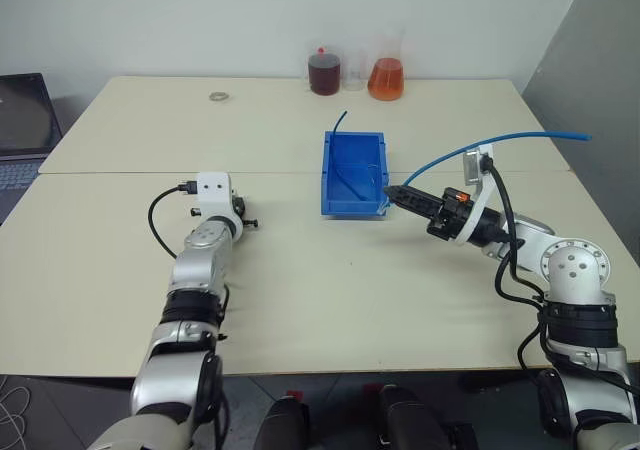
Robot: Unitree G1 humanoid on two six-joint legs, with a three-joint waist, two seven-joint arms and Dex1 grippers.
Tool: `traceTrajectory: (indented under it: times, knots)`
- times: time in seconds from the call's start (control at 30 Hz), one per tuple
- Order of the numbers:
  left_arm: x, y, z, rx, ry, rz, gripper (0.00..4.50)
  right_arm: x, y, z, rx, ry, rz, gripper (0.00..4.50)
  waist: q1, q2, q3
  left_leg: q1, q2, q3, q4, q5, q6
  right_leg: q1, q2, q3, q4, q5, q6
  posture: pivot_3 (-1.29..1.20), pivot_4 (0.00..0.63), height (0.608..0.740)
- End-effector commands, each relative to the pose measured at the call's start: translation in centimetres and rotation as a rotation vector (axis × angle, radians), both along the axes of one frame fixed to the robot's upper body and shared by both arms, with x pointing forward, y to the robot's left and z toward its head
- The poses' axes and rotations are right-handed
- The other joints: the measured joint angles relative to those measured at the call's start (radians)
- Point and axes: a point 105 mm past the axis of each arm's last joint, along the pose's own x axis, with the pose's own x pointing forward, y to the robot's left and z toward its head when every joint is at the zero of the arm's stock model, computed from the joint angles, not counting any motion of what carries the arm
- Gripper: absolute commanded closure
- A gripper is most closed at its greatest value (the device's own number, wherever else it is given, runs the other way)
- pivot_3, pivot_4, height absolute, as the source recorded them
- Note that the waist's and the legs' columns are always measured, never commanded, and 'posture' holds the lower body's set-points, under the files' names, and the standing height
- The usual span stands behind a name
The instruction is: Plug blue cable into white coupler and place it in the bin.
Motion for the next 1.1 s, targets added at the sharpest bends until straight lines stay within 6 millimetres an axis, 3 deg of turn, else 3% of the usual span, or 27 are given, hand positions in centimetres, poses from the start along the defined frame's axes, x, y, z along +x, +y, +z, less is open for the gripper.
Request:
traceTrajectory:
  times: [0.03,0.13,0.23,0.37,0.47,0.63,0.8,1.1]
  knots:
    - [-3.8,-3.3,2.4,0.018,-0.003,-0.485,3.72,-0.5,-0.2,1.9,-0.010,-0.082,0.007,4.37,0.000,0.000,0.000,0.000,0.000,0.000,0.000,0.000,0.000,0.000,0.000,0.000,0.000,0.000,0.000,0.00,0.150,0.740]
    - [-8.1,-4.3,2.9,0.071,0.043,-0.806,3.72,-0.9,0.3,2.0,-0.038,-0.095,0.044,4.37,-0.001,0.000,0.000,0.000,0.001,0.000,-0.001,0.000,0.000,-0.001,0.000,0.000,0.000,-0.001,-0.001,0.00,0.150,0.740]
    - [-10.0,-5.9,2.6,0.193,0.015,-1.032,3.72,-1.3,1.3,1.8,-0.091,-0.116,0.100,4.37,0.007,0.001,0.000,0.000,0.001,-0.001,0.000,0.000,0.000,-0.001,0.000,-0.001,0.001,-0.001,-0.002,0.00,0.150,0.740]
    - [-10.3,-8.8,1.4,0.203,-0.052,-1.207,3.72,-1.9,2.7,0.4,-0.230,-0.178,0.182,4.37,0.016,0.001,0.000,0.000,0.000,0.000,0.001,0.000,0.000,0.000,0.000,-0.001,-0.001,-0.002,0.000,0.00,0.150,0.740]
    - [-10.0,-10.5,-0.9,0.282,-0.057,-1.310,3.72,-1.6,3.4,-0.9,-0.341,-0.252,0.182,4.37,0.014,0.001,0.000,0.000,0.000,0.000,0.002,0.000,0.000,0.001,0.000,-0.001,-0.001,-0.002,0.001,0.00,0.150,0.740]
    - [-9.0,-12.6,-2.8,0.286,-0.085,-1.390,3.72,-1.7,4.5,-2.3,-0.457,-0.401,0.214,4.37,0.007,0.001,0.000,-0.001,0.001,0.000,0.001,0.000,0.000,0.000,0.002,0.000,-0.002,-0.001,-0.001,0.00,0.150,0.740]
    - [-8.7,-14.2,-2.6,0.211,-0.103,-1.462,3.72,-1.9,5.4,-3.8,-0.488,-0.481,0.223,4.37,0.006,0.001,0.000,-0.001,0.001,0.000,0.002,0.000,0.000,0.000,0.001,0.000,-0.001,-0.001,-0.001,0.00,0.150,0.740]
    - [-9.2,-14.7,-2.3,0.128,-0.064,-1.529,3.72,-2.3,7.0,-5.4,-0.436,-0.607,0.235,4.37,0.005,0.000,0.000,0.000,0.000,0.000,0.002,0.000,0.000,0.000,0.002,0.000,0.000,-0.001,0.000,0.00,0.150,0.740]
